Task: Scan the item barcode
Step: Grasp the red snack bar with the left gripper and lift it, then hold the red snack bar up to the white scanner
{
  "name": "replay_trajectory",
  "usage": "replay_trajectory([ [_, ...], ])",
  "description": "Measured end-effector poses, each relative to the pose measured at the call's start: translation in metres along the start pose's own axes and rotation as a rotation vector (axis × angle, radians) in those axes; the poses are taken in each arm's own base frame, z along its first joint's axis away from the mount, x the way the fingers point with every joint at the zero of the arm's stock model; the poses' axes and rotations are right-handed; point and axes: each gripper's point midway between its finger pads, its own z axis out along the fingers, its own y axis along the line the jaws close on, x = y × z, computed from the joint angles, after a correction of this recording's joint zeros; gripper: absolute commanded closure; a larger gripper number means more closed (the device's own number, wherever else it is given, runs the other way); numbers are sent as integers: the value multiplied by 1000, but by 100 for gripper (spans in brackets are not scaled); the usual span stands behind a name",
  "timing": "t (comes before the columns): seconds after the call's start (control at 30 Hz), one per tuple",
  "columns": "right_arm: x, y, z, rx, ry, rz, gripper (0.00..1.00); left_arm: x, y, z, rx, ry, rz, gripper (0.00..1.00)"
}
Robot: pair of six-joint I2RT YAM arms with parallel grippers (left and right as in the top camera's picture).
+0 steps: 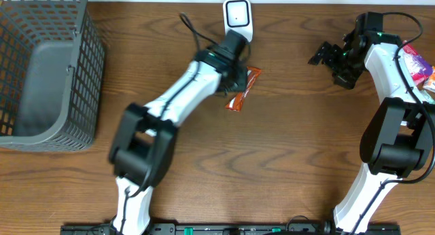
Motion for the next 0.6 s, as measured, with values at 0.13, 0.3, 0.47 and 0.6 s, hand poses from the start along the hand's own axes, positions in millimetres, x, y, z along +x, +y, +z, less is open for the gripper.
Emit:
replay_trajectory([
  [0.13, 0, 0, 0, 0, 0, 0, 1, -29, 21, -55, -34, -109, 7, 60],
  [0.3, 0, 0, 0, 0, 0, 0, 1, -37, 53, -67, -117, -133, -12, 81],
  [0.47, 0, 0, 0, 0, 0, 0, 1, -26, 72, -50, -175, -87, -17, 92],
  [0.6, 0, 0, 0, 0, 0, 0, 1, -16, 83, -26, -203, -32, -24, 92],
])
